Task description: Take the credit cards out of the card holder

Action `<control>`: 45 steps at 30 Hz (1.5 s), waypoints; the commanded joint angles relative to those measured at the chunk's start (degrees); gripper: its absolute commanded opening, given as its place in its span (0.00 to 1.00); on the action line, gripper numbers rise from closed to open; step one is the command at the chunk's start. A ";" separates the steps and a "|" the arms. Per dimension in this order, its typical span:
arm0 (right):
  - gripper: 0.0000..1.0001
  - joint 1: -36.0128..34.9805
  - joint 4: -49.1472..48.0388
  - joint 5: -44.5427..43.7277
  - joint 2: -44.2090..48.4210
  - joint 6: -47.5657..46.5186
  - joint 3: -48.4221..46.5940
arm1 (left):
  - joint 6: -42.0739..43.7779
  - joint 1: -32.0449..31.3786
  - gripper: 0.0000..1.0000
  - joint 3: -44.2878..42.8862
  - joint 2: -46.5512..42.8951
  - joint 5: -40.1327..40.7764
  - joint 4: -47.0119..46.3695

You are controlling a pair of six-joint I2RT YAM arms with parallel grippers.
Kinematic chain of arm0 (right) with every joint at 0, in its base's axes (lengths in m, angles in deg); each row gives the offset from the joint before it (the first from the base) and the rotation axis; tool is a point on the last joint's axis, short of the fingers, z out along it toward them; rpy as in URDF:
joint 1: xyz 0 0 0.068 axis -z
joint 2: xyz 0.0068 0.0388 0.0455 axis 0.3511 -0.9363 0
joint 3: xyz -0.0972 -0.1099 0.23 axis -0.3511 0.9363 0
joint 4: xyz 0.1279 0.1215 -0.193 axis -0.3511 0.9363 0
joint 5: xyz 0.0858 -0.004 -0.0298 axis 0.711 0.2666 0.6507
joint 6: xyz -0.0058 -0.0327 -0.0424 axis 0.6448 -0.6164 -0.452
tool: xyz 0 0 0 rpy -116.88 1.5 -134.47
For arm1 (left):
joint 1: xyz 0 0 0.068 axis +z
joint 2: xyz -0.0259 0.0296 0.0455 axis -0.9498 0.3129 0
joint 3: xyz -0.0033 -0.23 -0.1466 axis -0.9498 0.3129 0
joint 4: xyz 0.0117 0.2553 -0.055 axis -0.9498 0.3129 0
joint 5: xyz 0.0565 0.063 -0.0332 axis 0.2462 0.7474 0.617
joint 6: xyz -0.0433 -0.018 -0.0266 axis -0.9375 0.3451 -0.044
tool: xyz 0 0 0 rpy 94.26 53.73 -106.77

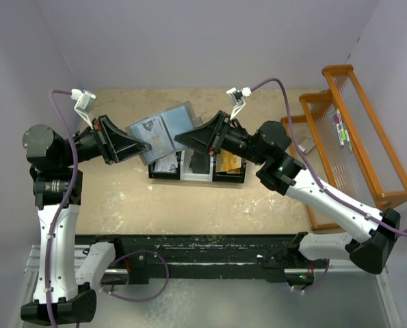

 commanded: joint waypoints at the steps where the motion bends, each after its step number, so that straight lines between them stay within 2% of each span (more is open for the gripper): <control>1: 0.47 1.05 -4.47 5.36 0.05 2.98 -1.09 | 5.18 -0.12 0.00 -2.77 0.06 -1.58 4.36; 4: 0.67 3.54 3.68 7.10 -0.53 -0.18 -4.67 | 21.08 -0.07 0.00 -9.56 2.01 0.75 21.91; 5: 0.70 4.56 7.30 7.06 -0.72 -1.56 -6.19 | 27.77 -0.07 0.00 -12.59 3.12 3.18 29.45; 7: 0.71 6.41 15.15 4.48 -0.94 -4.39 -9.30 | 39.00 -0.07 0.00 -18.31 5.66 9.15 42.29; 10: 0.71 6.91 26.08 -5.41 -0.19 -10.94 -14.02 | 50.28 -0.07 0.00 -23.21 8.85 16.91 54.32; 12: 0.68 6.87 26.02 -10.03 1.08 -12.78 -14.35 | 54.68 -0.07 0.00 -24.79 9.68 21.92 58.22; 14: 0.66 6.22 23.53 -8.07 0.91 -14.37 -14.16 | 57.26 -0.07 0.00 -25.03 10.16 25.97 60.24; 16: 0.66 4.57 23.15 -5.56 -0.76 -14.44 -15.12 | 59.05 -0.07 0.00 -24.96 10.55 26.74 61.83; 21: 0.65 -1.53 14.56 2.21 -3.99 -14.22 -14.63 | 59.87 -0.07 0.00 -24.50 11.27 26.00 63.48; 24: 0.65 -2.31 12.93 6.88 -7.68 -12.29 -15.79 | 59.79 -0.07 0.00 -24.69 11.39 23.80 63.77; 28: 0.62 -1.94 9.43 11.56 -9.28 -8.75 -12.59 | 59.64 -0.05 0.00 -25.47 11.32 17.39 64.35; 36: 0.53 -0.71 8.40 13.26 -9.02 -8.02 -8.61 | 59.57 -0.07 0.00 -26.80 11.72 0.63 66.42; 45: 0.46 -0.38 6.60 14.19 -7.08 -7.10 -6.33 | 57.69 -0.07 0.00 -26.50 11.93 -8.11 65.96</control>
